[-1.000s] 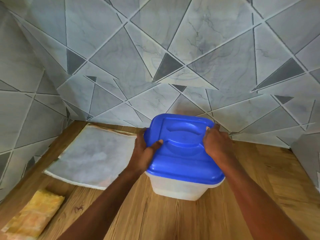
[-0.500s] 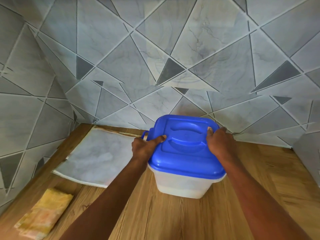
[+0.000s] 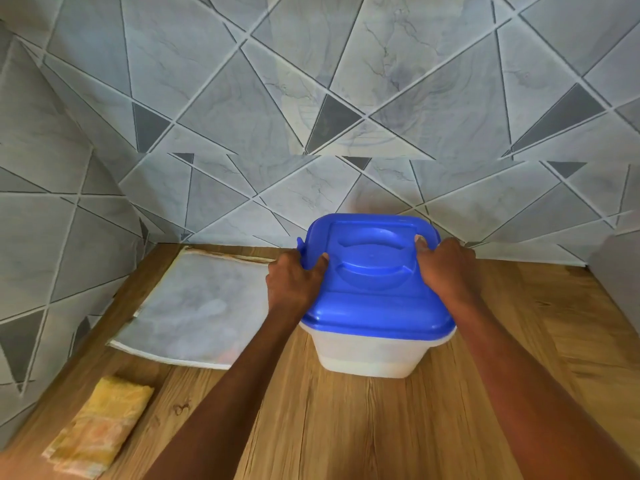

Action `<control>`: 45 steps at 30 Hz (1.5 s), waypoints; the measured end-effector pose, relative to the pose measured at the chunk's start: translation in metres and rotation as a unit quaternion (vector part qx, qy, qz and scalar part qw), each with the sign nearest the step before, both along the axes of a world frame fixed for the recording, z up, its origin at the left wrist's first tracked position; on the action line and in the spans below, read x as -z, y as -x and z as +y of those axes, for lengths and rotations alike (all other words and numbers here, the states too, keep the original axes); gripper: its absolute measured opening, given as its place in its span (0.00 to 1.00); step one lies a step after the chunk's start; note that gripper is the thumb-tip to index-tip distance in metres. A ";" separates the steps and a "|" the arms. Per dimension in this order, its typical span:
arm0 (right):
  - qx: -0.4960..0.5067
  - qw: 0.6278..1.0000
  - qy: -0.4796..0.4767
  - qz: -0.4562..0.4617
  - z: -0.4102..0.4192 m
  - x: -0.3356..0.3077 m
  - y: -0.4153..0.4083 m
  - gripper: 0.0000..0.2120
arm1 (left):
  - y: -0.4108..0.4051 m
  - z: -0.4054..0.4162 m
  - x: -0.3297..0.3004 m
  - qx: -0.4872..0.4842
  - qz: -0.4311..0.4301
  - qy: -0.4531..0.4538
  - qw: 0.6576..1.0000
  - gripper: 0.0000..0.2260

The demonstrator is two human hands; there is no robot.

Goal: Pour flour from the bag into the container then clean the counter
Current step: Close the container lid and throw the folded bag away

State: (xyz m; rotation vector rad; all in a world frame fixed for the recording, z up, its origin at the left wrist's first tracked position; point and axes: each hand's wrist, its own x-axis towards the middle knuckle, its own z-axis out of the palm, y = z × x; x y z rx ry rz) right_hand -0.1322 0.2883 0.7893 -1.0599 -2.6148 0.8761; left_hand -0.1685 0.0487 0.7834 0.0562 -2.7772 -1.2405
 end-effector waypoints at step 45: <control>-0.064 0.945 0.219 0.234 0.060 0.039 0.036 0.37 | 0.056 0.083 0.045 0.020 0.100 -0.136 0.985 0.36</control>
